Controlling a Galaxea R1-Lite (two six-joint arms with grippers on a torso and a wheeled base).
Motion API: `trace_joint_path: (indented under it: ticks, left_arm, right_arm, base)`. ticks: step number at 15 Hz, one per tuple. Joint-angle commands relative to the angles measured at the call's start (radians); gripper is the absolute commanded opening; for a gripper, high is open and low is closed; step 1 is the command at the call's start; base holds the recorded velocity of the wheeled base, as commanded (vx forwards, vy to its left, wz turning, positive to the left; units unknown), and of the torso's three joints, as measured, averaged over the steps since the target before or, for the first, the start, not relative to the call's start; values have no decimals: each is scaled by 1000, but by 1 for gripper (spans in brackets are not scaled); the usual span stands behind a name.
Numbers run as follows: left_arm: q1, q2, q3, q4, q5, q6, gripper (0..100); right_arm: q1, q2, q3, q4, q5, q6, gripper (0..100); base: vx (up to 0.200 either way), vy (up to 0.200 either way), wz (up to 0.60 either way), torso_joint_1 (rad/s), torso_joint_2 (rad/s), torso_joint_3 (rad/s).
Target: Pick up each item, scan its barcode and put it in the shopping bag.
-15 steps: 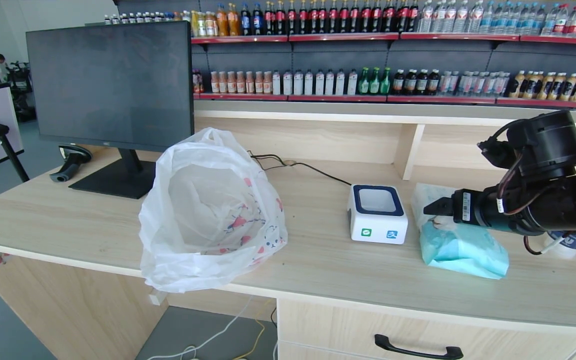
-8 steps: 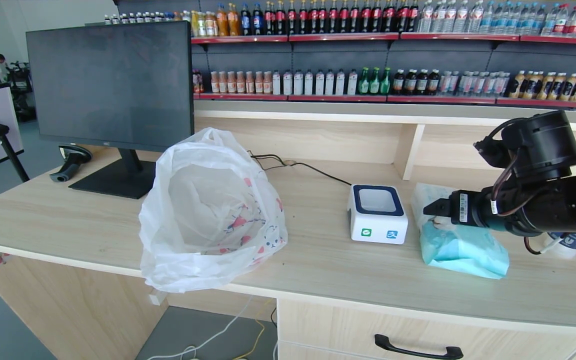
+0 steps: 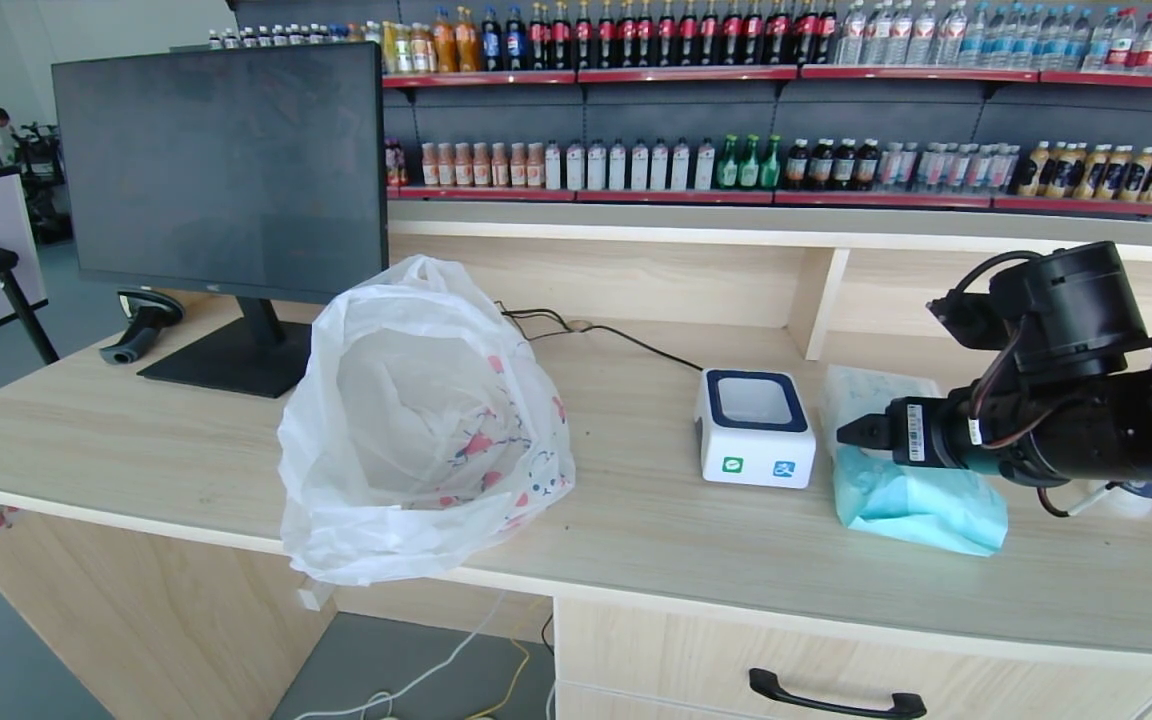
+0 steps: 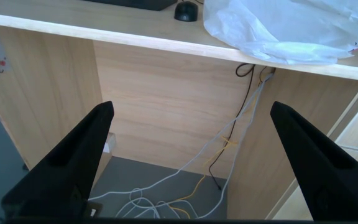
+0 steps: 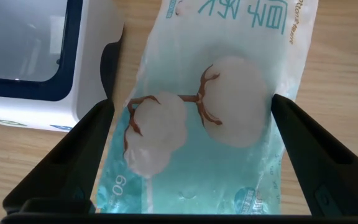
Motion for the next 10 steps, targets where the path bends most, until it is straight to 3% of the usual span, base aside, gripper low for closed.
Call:
trace_joint_path:
  ticks: [1, 10]
  left_arm:
    - [0, 1, 0, 1, 0, 0, 100]
    - [0, 1, 0, 1, 0, 0, 100]
  right_arm:
    - [4, 10, 1, 1, 2, 1, 100]
    - [4, 22, 7, 8, 65, -2, 100]
  base:
    - [0, 0, 0, 0, 0, 0]
    - [0, 0, 0, 0, 0, 0]
